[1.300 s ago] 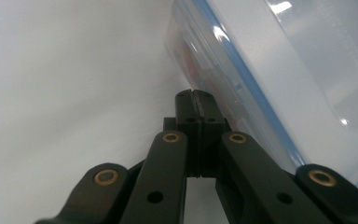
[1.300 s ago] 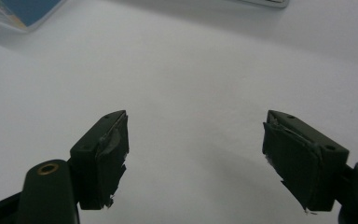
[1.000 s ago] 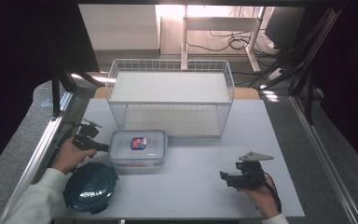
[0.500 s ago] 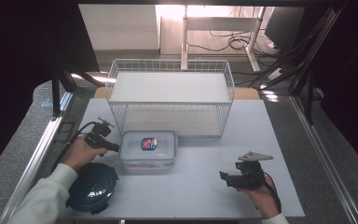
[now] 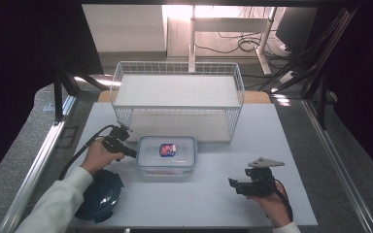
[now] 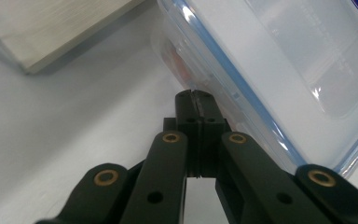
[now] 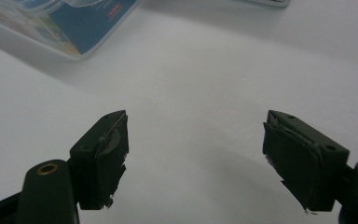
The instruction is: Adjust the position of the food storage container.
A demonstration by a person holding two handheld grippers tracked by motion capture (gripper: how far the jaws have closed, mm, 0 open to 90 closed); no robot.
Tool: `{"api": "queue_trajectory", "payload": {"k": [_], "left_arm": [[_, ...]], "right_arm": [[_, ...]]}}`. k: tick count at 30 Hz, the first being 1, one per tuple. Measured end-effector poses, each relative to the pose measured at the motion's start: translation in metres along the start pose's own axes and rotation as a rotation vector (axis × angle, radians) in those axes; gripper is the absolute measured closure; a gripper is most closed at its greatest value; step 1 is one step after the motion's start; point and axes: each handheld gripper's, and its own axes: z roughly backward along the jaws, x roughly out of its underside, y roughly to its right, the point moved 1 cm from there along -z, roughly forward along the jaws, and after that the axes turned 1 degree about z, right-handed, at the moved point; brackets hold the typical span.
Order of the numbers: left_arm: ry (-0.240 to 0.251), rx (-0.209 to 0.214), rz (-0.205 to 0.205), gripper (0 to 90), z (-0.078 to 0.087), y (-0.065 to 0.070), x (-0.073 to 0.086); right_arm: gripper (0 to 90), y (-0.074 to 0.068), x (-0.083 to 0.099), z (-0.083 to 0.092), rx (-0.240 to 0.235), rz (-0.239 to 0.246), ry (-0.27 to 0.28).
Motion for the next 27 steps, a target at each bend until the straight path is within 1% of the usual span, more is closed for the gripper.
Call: {"api": "queue_trajectory", "payload": {"k": [1, 3, 5, 6, 7, 10, 12, 18, 20, 21, 22, 27], "left_arm": [[0.0, 0.0, 0.0, 90.0, 0.0, 0.0, 0.0], [-0.004, 0.005, 0.0, 90.0, -0.003, 0.006, -0.004], [-0.008, 0.012, -0.022, 90.0, -0.005, 0.009, -0.007], [-0.005, 0.015, -0.015, 90.0, -0.007, 0.011, -0.008], [-0.011, 0.017, -0.018, 90.0, -0.007, 0.013, -0.009], [-0.006, 0.021, -0.023, 90.0, -0.01, 0.017, -0.012], [-0.011, 0.022, -0.036, 90.0, -0.01, 0.017, -0.014], [-0.011, 0.027, -0.025, 90.0, -0.014, 0.022, -0.018], [-0.014, 0.029, -0.031, 90.0, -0.015, 0.025, -0.02], [-0.016, 0.035, -0.044, 90.0, -0.016, 0.026, -0.021], [-0.015, 0.037, -0.042, 90.0, -0.018, 0.028, -0.023], [-0.013, 0.045, -0.048, 90.0, -0.021, 0.033, -0.027]], "right_arm": [[22.2, 0.0, 0.0, 0.0, 0.0, 0.0, 0.0], [22.1, 0.0, 0.0, 0.0, 0.0, 0.0, -0.002], [22.1, 0.0, 0.0, 0.0, 0.0, -0.004, -0.002], [22.1, 0.001, 0.0, 0.0, 0.001, -0.003, -0.002], [22.2, 0.001, 0.0, 0.0, 0.002, -0.001, -0.002], [22.2, 0.001, 0.0, 0.0, 0.003, -0.002, 0.0], [22.2, 0.001, 0.0, 0.0, 0.004, -0.003, 0.001], [22.1, 0.002, 0.0, 0.0, 0.005, -0.005, -0.001], [22.1, 0.002, 0.0, 0.0, 0.005, -0.007, -0.001], [22.1, 0.002, 0.0, 0.0, 0.005, -0.007, -0.001], [22.1, 0.002, 0.0, 0.0, 0.005, -0.007, -0.001], [22.0, 0.002, 0.0, 0.0, 0.005, -0.008, -0.002]]}}
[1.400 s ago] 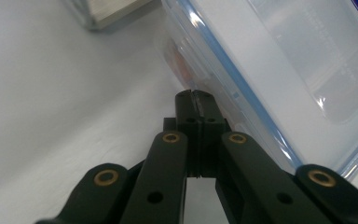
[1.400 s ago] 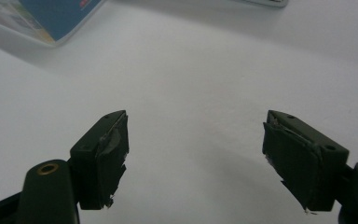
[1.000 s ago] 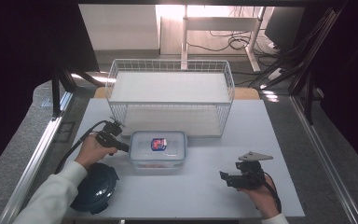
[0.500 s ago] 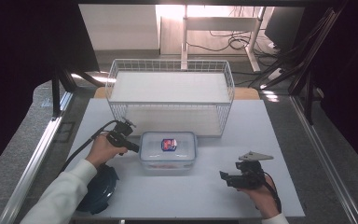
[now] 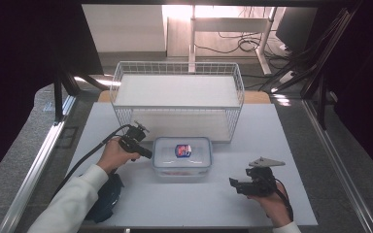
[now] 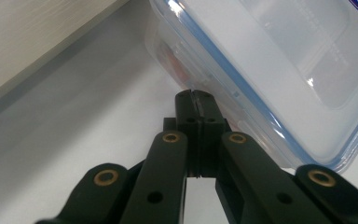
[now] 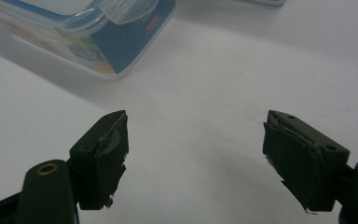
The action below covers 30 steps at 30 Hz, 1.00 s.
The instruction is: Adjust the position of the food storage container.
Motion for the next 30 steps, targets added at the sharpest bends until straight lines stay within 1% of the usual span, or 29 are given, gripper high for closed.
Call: {"api": "queue_trajectory", "payload": {"k": [3, 4, 9, 14, 15, 16, 18, 19, 20, 21, 22, 23, 24, 25, 26, 27, 28, 29, 30], "left_arm": [[-0.003, 0.003, -0.007, 90.0, -0.002, 0.003, -0.003], [0.001, 0.01, -0.006, 90.0, -0.004, 0.005, -0.004], [0.002, 0.015, -0.006, 90.0, -0.006, 0.009, -0.007], [0.004, 0.022, -0.002, 90.0, -0.006, 0.008, -0.007], [0.016, 0.014, -0.003, 90.0, -0.006, 0.007, -0.007], [0.016, 0.014, -0.003, 90.0, -0.006, 0.007, -0.007], [0.024, -0.046, -0.022, 90.0, 0.002, 0.005, -0.004], [0.028, -0.067, -0.026, 90.0, 0.005, 0.004, -0.003], [0.028, -0.067, -0.026, 90.0, 0.005, 0.004, -0.003], [0.048, -0.096, -0.033, 90.0, 0.017, 0.003, 0.002], [0.063, -0.108, -0.023, 90.0, 0.023, 0.003, 0.006], [0.063, -0.108, -0.023, 90.0, 0.023, 0.003, 0.006], [0.08, -0.129, -0.024, 90.0, 0.032, 0.002, 0.01], [0.107, -0.155, -0.013, 90.0, 0.044, 0.0, 0.019], [0.123, -0.167, -0.005, 90.0, 0.051, 0.0, 0.026], [0.138, -0.182, -0.003, 90.0, 0.058, 0.0, 0.033], [0.138, -0.182, -0.003, 90.0, 0.058, 0.0, 0.033], [0.159, -0.204, 0.002, 90.0, 0.066, 0.0, 0.041], [0.174, -0.216, 0.008, 90.0, 0.073, 0.0, 0.048]], "right_arm": [[21.9, 0.0, 0.0, 0.0, -0.003, -0.003, 0.0], [21.9, 0.0, 0.0, 0.0, -0.002, -0.002, -0.001], [21.9, 0.0, 0.0, 0.0, 0.0, 0.001, -0.001], [21.9, 0.001, 0.0, 0.0, 0.0, -0.001, 0.0], [21.9, 0.001, 0.0, 0.0, 0.0, -0.005, 0.0], [21.9, 0.001, 0.0, 0.0, 0.0, -0.005, 0.0], [21.9, 0.001, 0.001, 0.001, 0.002, -0.006, 0.003], [21.9, 0.001, 0.001, 0.002, 0.002, -0.007, 0.007], [21.9, 0.001, 0.001, 0.002, 0.002, -0.007, 0.007], [21.9, 0.002, 0.0, 0.003, 0.002, -0.007, 0.01], [21.9, 0.002, 0.0, 0.004, 0.002, -0.006, 0.011], [21.9, 0.002, 0.0, 0.004, 0.002, -0.007, 0.012], [21.9, 0.003, 0.0, 0.004, 0.003, -0.006, 0.014], [21.9, 0.003, 0.0, 0.004, 0.002, -0.006, 0.014], [21.9, 0.003, 0.0, 0.004, 0.002, -0.006, 0.014], [21.9, 0.002, 0.0, 0.005, 0.001, -0.006, 0.014], [21.9, 0.002, 0.0, 0.005, 0.001, -0.006, 0.014], [21.9, 0.002, 0.0, 0.005, 0.0, -0.005, 0.014], [21.9, 0.002, 0.0, 0.005, -0.001, -0.003, 0.016]]}}
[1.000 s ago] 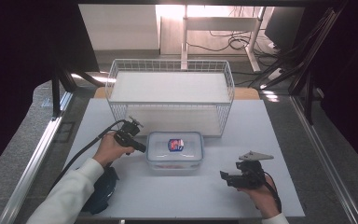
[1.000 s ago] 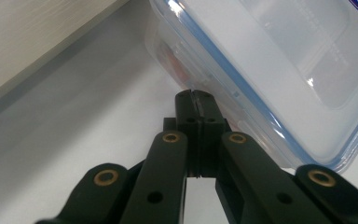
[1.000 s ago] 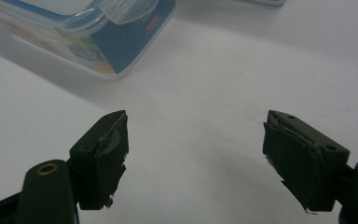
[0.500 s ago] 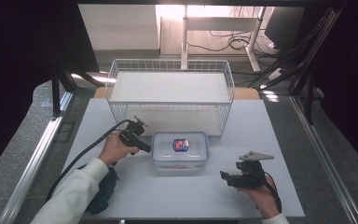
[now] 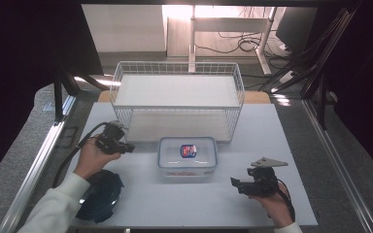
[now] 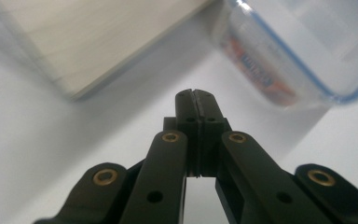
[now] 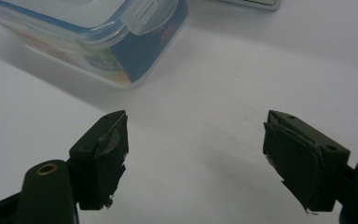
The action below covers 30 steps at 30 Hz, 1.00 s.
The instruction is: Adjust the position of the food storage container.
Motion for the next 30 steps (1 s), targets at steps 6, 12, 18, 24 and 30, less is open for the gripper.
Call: {"api": "queue_trajectory", "payload": {"k": [6, 12, 18, 24, 30], "left_arm": [[0.095, -0.078, 0.03, 90.0, 0.048, -0.002, 0.034], [0.194, -0.028, 0.05, 90.0, 0.073, 0.015, 0.054], [0.279, 0.116, 0.008, 90.0, 0.074, 0.059, 0.06], [0.298, 0.212, 0.013, 90.0, 0.063, 0.078, 0.058], [0.301, 0.212, 0.006, 90.0, 0.069, 0.081, 0.064]], "right_arm": [[21.9, -0.003, -0.001, 0.0, -0.006, 0.007, 0.003], [21.9, -0.004, -0.001, 0.001, -0.005, 0.009, 0.002], [21.8, -0.009, -0.001, 0.0, -0.01, 0.016, -0.001], [21.6, -0.012, -0.001, 0.001, -0.013, 0.028, -0.001], [21.6, -0.012, -0.001, 0.001, -0.011, 0.022, -0.001]]}}
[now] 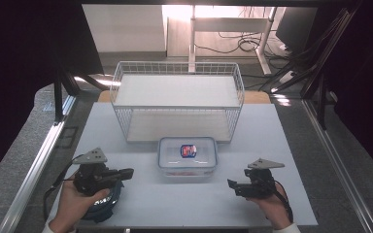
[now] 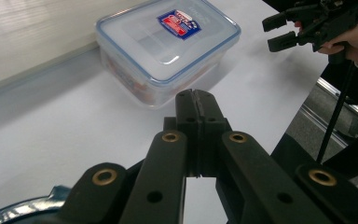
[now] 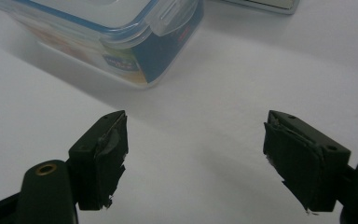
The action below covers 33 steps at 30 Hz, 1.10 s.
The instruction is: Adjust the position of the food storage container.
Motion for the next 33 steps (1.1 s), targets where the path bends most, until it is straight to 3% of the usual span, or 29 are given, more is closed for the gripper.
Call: {"api": "queue_trajectory", "payload": {"k": [5, 11, 13, 21, 25, 33], "left_arm": [[0.02, 0.015, 0.005, 90.0, 0.012, 0.004, 0.003], [0.009, 0.031, -0.016, 90.0, 0.008, 0.016, 0.005], [0.003, -0.005, -0.018, 90.0, 0.012, 0.018, 0.009], [0.023, -0.024, -0.047, 90.0, 0.029, 0.037, 0.016], [0.02, -0.007, -0.073, 90.0, 0.018, 0.056, 0.014], [0.003, 0.046, -0.055, 89.9, -0.015, 0.07, 0.013]], "right_arm": [[21.6, 0.0, 0.0, -0.003, -0.001, 0.004, -0.007], [21.6, 0.0, 0.0, -0.002, -0.001, 0.003, -0.005], [21.6, 0.0, 0.0, -0.001, -0.003, 0.005, -0.001], [21.6, 0.0, -0.002, -0.001, -0.005, 0.004, 0.006], [21.6, -0.003, -0.007, -0.003, -0.016, 0.017, 0.012], [21.6, -0.004, -0.015, -0.006, -0.039, 0.03, 0.024]]}}
